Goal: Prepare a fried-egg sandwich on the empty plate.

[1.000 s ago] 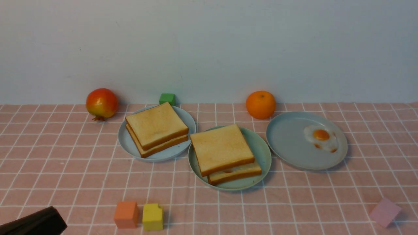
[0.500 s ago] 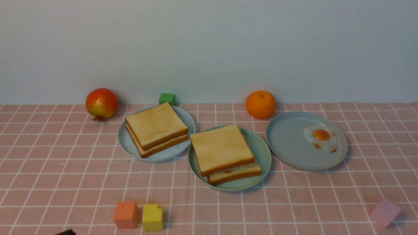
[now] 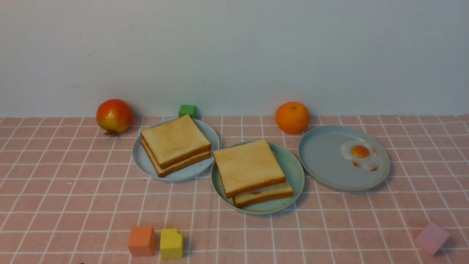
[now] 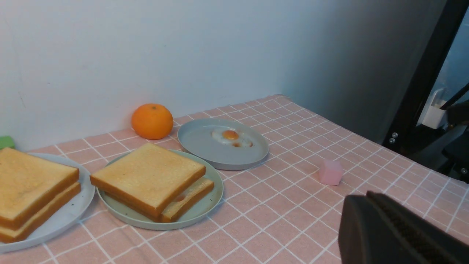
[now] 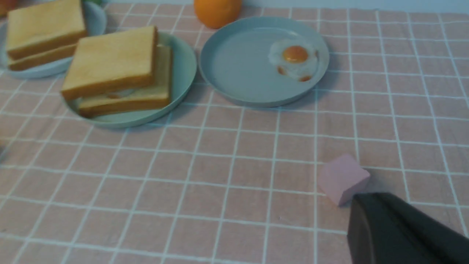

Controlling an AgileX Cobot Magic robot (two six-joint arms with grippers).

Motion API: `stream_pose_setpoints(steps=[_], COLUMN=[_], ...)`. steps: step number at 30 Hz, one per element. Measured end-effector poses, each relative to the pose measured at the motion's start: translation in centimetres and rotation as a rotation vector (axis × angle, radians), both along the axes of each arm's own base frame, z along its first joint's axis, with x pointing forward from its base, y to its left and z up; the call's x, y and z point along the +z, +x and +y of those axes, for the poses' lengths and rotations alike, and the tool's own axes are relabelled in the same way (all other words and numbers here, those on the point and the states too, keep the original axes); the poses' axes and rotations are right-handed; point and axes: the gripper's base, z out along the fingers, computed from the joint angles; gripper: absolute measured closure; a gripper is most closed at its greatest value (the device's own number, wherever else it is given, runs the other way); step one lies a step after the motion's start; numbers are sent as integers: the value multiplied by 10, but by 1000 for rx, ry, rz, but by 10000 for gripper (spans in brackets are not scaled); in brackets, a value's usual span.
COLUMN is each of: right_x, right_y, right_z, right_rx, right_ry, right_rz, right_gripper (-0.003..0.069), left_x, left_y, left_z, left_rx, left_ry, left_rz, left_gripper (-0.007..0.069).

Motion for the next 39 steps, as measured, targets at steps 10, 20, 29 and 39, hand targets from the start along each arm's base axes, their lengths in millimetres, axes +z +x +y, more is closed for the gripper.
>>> stream_pose_setpoints(steps=[10,20,29,39], right_x=[-85,-85,-85,-85], right_y=[3,3,3,3], right_z=[-6,-6,-4,-4], right_rx=[-100,-104,-102,-102], right_ry=[41,51,95,96], right_rz=[-82,-86,-84,-84], right_gripper=[666,666,665,658], left_x=[0,-1,-1,-1], left_y=[0,0,0,0], left_z=[0,0,-1,-1], left_rx=[-5,-7,-9,-9], left_ry=[0,2,0,0], left_rz=[5,7,10,10], left_gripper=[612,612,612,612])
